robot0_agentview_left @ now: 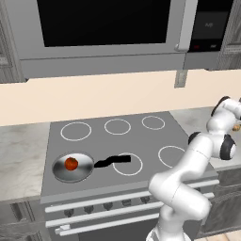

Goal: Place the pan on the front left burner on the stove. Then place the tomato and the onion in the pan and turn on the front left burner.

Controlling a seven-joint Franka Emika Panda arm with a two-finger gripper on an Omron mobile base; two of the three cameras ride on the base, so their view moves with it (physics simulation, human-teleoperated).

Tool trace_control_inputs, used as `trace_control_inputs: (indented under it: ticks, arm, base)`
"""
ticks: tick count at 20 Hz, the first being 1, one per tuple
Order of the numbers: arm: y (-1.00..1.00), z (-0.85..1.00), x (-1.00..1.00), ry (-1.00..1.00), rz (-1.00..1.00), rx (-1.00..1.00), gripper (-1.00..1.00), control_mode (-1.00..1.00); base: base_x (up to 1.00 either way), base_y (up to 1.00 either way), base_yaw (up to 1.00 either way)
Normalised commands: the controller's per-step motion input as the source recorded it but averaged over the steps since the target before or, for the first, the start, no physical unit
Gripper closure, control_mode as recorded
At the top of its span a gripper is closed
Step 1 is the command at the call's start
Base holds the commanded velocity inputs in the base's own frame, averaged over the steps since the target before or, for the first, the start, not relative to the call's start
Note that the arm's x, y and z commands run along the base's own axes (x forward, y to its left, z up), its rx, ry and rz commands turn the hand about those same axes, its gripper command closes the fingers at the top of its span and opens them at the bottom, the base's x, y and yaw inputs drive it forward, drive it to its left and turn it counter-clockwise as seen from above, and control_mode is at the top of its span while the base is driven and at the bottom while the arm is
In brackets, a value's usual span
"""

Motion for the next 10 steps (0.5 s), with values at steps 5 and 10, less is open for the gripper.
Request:
trace_control_inputs:
  ticks: [5, 10]
  arm:
    - [0.0, 0.04, 0.0, 0.0, 0.0, 0.0, 1.0, -1.0]
    - [0.02, 0.36, -0.02, 0.0, 0.0, 0.02, 1.0, -1.0]
  base:
    - [0.0, 0.0, 0.0]
    - [0.0, 0.0, 0.0]
